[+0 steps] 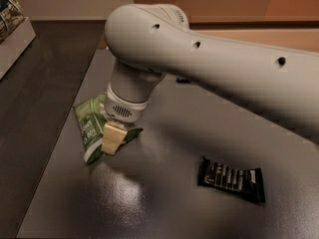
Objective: Pick green jalapeno chip bag
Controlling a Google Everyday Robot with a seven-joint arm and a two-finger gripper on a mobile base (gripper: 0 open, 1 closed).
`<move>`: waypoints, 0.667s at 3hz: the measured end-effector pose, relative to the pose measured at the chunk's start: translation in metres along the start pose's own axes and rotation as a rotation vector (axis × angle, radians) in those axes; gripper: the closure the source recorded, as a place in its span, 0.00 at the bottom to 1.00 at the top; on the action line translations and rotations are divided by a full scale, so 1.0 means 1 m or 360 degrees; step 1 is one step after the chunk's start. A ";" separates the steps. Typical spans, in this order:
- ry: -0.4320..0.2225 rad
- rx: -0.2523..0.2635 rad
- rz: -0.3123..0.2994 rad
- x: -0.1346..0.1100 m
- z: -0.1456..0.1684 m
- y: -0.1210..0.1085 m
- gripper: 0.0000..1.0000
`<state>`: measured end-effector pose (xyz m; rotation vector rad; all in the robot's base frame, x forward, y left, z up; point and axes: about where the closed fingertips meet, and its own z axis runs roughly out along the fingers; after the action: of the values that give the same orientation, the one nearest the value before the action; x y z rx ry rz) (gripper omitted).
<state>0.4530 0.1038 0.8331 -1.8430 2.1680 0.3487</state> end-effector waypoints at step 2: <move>-0.0095 0.0058 -0.0035 -0.015 -0.032 -0.001 0.88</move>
Offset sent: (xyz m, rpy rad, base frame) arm 0.0077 0.0005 0.0581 0.0872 -0.0821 0.0063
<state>0.4543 0.1065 0.8685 -1.8123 2.0992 0.3523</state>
